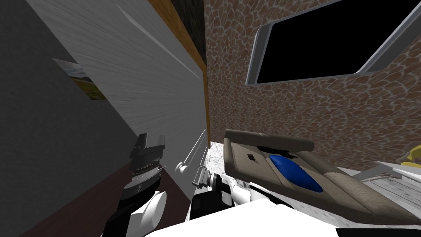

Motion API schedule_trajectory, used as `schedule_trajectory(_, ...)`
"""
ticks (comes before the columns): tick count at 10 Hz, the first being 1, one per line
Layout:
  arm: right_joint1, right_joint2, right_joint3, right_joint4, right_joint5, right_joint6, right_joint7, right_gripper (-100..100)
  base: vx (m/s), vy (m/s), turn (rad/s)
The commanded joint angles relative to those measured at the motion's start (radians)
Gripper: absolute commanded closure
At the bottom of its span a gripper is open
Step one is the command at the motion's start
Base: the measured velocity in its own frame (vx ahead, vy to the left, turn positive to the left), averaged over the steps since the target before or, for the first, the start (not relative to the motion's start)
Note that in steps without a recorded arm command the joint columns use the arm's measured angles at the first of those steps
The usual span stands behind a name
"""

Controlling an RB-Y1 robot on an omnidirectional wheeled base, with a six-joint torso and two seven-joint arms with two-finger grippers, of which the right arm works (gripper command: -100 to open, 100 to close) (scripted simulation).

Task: Push the door open

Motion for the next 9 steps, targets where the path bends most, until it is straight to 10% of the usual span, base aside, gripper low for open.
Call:
schedule_trajectory(1, 0.000, -0.007, -0.002, 0.002, -0.002, 0.001, 0.002, -100, 0.097, 0.175, 0.016)
schedule_trajectory(7, 0.010, 0.018, -0.005, -0.017, -0.004, 0.013, 0.004, -100, 0.067, 0.162, 0.015)
schedule_trajectory(8, 0.010, 0.018, -0.005, -0.017, -0.004, 0.013, 0.004, 100, -0.003, -0.007, -0.001)
schedule_trajectory(9, 0.010, 0.018, -0.005, -0.017, -0.004, 0.013, 0.004, 100, -0.013, -0.030, 0.004)
